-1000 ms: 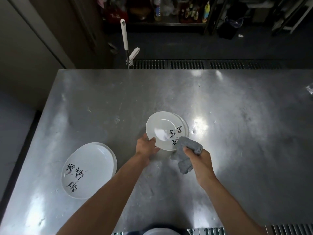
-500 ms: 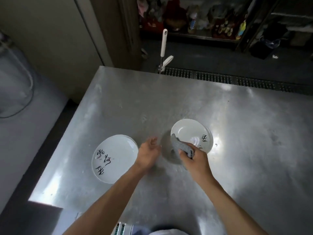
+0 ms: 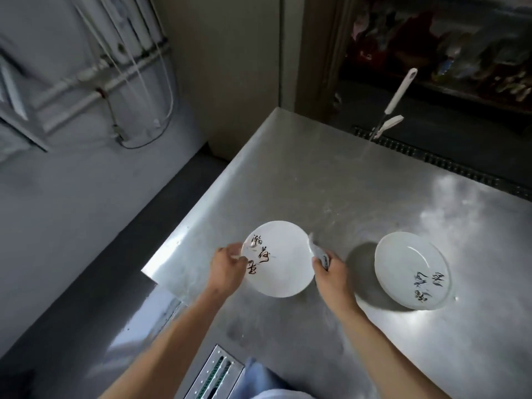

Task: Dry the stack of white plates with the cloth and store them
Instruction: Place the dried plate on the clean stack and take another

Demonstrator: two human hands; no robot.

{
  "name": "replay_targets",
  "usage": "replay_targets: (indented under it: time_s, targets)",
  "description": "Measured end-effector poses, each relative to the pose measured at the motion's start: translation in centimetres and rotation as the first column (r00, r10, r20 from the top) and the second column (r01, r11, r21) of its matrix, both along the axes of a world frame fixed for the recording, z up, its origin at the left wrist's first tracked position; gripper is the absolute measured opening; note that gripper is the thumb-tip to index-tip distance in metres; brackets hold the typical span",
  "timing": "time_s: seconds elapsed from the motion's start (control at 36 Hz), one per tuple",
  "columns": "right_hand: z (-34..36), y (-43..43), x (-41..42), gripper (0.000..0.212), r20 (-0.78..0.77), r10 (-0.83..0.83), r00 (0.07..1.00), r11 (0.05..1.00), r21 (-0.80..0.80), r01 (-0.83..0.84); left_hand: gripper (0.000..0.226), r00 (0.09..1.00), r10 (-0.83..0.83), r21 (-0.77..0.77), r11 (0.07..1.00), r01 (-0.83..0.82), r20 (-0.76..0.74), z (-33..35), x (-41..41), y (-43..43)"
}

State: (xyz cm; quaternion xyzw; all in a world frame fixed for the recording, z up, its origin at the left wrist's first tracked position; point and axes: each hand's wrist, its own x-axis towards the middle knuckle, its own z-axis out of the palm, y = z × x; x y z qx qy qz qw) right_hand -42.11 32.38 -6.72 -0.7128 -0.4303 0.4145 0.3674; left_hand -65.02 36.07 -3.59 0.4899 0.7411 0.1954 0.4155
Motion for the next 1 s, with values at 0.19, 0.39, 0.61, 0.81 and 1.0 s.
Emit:
replay_targets:
  time_s: [0.19,0.39,0.61,0.81,1.0]
  targets:
    - [-0.2,-0.1,-0.8,0.030,0.079,0.047,0.996,0.999,0.009,-0.048,0.029,0.985,0.079,-0.043,0.996,-0.073,0.151,-0.6,0.0,-0.7]
    - [-0.4,0.0,-0.7,0.027,0.032,-0.029,0.999,1.000,0.004,0.029,0.027,0.970,0.097,-0.063,0.994,-0.085,0.221,-0.8,0.0,-0.2]
    - [-0.7,-0.6,0.5,0.016,-0.016,-0.189,0.982,0.982,-0.020,0.188,0.018,0.903,0.101,-0.068,0.995,-0.080,0.418,0.2,1.7,0.4]
    - [0.6,-3.7,5.7,0.023,0.032,-0.404,0.914,0.913,0.069,0.401,0.019,0.843,-0.039,-0.151,0.978,0.142,0.536,1.2,7.2,-0.8]
    - [1.7,-10.3,10.9,0.030,-0.117,-0.471,0.874,0.882,-0.055,0.468,0.021,0.789,-0.198,-0.154,0.926,0.346,0.582,0.2,13.3,-4.3]
